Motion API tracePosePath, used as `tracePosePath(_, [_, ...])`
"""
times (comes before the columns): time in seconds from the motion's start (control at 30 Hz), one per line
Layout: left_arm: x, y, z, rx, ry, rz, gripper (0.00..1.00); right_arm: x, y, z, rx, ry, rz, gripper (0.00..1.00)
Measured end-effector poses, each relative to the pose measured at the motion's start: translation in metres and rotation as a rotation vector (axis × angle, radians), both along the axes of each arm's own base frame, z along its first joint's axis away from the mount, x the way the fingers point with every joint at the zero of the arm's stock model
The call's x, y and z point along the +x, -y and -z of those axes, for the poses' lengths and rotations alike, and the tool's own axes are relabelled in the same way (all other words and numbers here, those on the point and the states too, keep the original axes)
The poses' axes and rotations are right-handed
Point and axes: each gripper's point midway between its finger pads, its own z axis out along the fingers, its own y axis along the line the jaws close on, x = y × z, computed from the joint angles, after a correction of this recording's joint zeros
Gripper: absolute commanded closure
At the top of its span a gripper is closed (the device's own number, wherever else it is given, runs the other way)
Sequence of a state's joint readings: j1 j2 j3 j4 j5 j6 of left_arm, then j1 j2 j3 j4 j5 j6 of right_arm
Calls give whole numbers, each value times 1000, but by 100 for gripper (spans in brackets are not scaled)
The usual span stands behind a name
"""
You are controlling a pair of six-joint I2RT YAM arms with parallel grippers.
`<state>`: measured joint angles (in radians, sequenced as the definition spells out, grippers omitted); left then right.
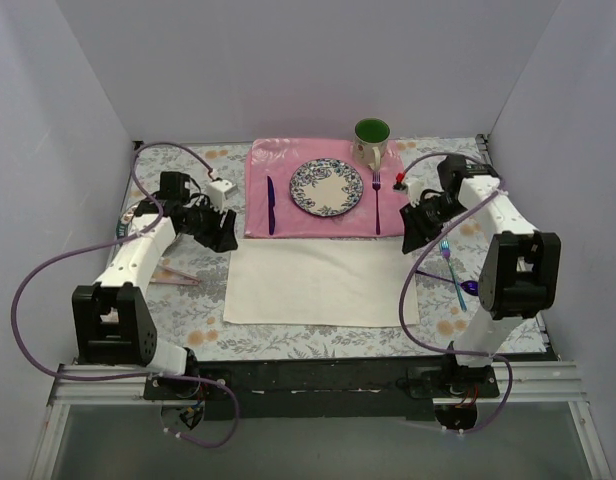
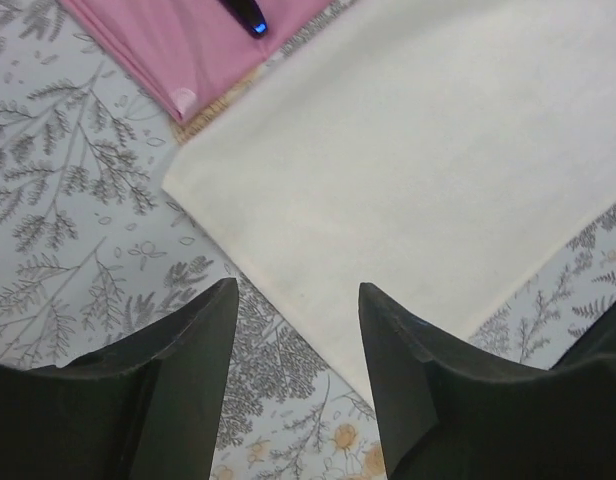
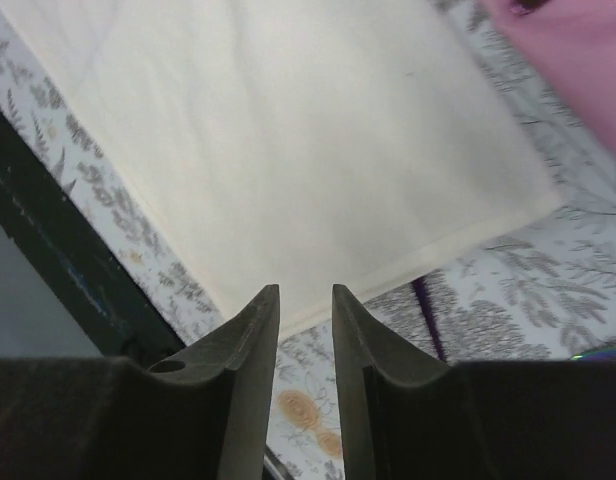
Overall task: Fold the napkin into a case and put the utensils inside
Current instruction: Smooth out the rectangle-folded napkin at the center of the board.
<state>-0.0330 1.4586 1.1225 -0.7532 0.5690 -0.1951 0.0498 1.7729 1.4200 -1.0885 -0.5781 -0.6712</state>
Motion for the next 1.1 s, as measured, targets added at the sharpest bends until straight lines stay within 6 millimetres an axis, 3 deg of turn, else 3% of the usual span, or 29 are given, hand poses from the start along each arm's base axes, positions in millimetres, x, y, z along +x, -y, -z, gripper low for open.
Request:
tracePosePath(0.1, [-27, 2, 6, 2, -35, 42, 49, -44, -10, -5, -15, -21, -107, 61])
tracePosePath(0.27, [-70, 1, 28, 11, -99, 92, 50, -127, -4, 34, -121, -177, -264, 58])
tracePosePath(0.37, [-87, -1, 40, 29, -115, 125, 51, -147, 5, 46, -183, -199, -307, 57])
tracePosePath(0.47, [-97, -4, 50, 55, -123, 153, 51, -153, 12, 54, -238, -190, -324, 56])
tracePosePath(0.57, [-102, -6, 53, 74, -122, 166, 51, -145, 17, 61, -290, -164, -303, 57])
tracePosePath(0.83, [-92, -8, 45, 88, -60, 133, 51, -124, 11, 62, -329, -182, -158, 61])
tracePosePath(1.1, [-78, -11, 33, 65, 31, -19, 48, -140, 20, 75, -390, -239, -61, 62])
